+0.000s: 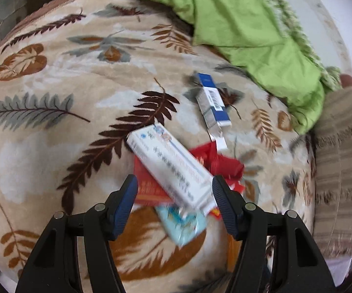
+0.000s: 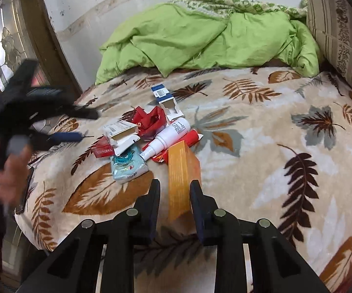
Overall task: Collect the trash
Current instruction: 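Grasp the white medicine box with the left gripper while the right gripper grasps the orange box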
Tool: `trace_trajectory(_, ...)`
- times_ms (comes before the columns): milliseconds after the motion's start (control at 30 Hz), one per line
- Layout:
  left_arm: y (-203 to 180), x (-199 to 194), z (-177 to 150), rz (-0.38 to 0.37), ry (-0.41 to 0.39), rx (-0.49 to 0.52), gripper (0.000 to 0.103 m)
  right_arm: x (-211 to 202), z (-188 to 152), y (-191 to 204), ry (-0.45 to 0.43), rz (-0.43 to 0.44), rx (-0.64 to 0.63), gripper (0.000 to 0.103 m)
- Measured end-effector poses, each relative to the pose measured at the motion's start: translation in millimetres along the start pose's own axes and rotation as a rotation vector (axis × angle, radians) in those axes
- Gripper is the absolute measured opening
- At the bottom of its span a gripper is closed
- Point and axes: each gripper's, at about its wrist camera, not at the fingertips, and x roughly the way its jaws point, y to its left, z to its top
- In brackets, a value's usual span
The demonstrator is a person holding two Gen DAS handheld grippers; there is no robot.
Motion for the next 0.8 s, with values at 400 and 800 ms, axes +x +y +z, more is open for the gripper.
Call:
trace_trajectory(400,-24,62,20,0.135,0.096,-0.014,0.067,4,-7,-29,0.017,0.063,0.116,0.027)
trace_trajectory(800,-24,54,7,0.101,0.010,0.132,0.058,12,-11,-40,0.059,0.071,0.171,0.035)
